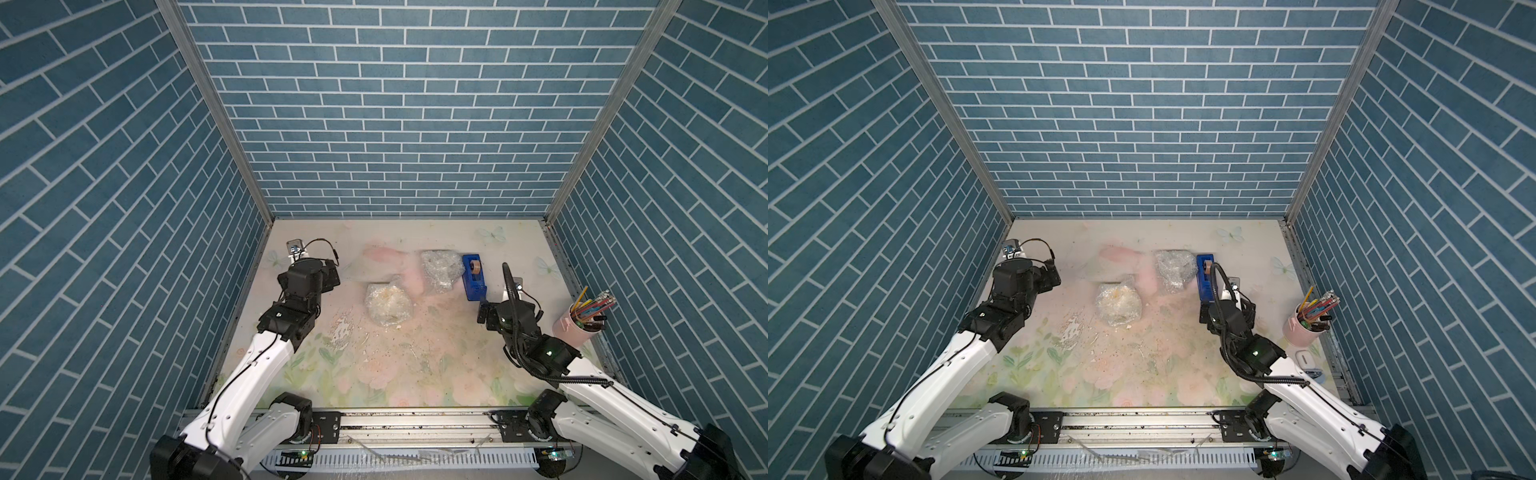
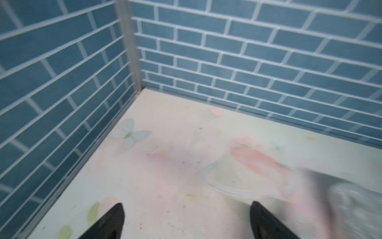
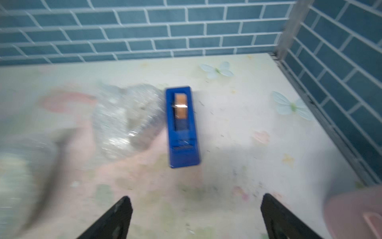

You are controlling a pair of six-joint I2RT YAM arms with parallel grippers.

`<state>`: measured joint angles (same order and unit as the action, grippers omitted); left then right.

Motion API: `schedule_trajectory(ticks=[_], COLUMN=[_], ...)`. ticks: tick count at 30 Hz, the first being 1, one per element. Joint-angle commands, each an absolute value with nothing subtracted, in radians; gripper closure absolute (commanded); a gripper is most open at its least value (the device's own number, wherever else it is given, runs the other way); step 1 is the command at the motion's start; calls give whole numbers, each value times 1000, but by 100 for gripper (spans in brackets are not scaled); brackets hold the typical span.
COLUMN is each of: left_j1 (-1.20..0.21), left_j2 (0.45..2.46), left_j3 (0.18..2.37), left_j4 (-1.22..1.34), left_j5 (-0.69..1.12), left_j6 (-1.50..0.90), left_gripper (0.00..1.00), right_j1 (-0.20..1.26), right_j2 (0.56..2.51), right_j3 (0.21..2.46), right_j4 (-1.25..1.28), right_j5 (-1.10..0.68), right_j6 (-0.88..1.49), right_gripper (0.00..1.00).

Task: Wrap bowls in bubble wrap
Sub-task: Reset both arms

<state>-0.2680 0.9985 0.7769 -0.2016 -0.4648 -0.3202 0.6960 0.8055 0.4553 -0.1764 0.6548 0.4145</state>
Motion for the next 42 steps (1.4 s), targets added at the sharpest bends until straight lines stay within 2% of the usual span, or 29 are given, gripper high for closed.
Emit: schedule_trajectory(ticks=[1,4,7,11,14,17,19,20,22,23,24,25,42], left_j1=[-171,-71,-36,-34,-22,-7,1,0,-6,-12,-14,-25,-57], left_j2=[1045,1086,1136,1226,1304,1338,1435,1442,1532,1522,1507,1524,1527], left_j3=[708,610,504,409,419,352,271,267,295,306,347,361,380], left_j4=[-57,43,166,386,507,721,989,985,1041,1012,902,905,875], left_j5=[-668,-569,-523,-457,-372,-333,-306,-211,-176,-148,-155,-180,-207], left_j6=[-183,-186,-160,-133,-91,-78,-57,-32,1,15,8,14,46], left_gripper=[0,0,0,0,0,0,0,1,0,0,1,1,0], right_j1=[610,538,452,308,197,121,48,18,-22,-43,-46,-46,-37], right_j2=[795,869,976,1129,1246,1348,1464,1554,1522,1555,1531,1548,1545], right_j3=[409,398,401,357,316,317,317,320,379,378,388,377,400], right_j4=[-71,79,240,466,648,840,939,1027,856,921,850,911,854], right_j5=[954,1055,1012,838,712,475,310,234,155,105,99,97,75], right_j6=[347,255,127,84,74,1,47,50,79,77,82,75,61], right_gripper=[2,2,1,2,1,2,2,2,2,2,1,2,1])
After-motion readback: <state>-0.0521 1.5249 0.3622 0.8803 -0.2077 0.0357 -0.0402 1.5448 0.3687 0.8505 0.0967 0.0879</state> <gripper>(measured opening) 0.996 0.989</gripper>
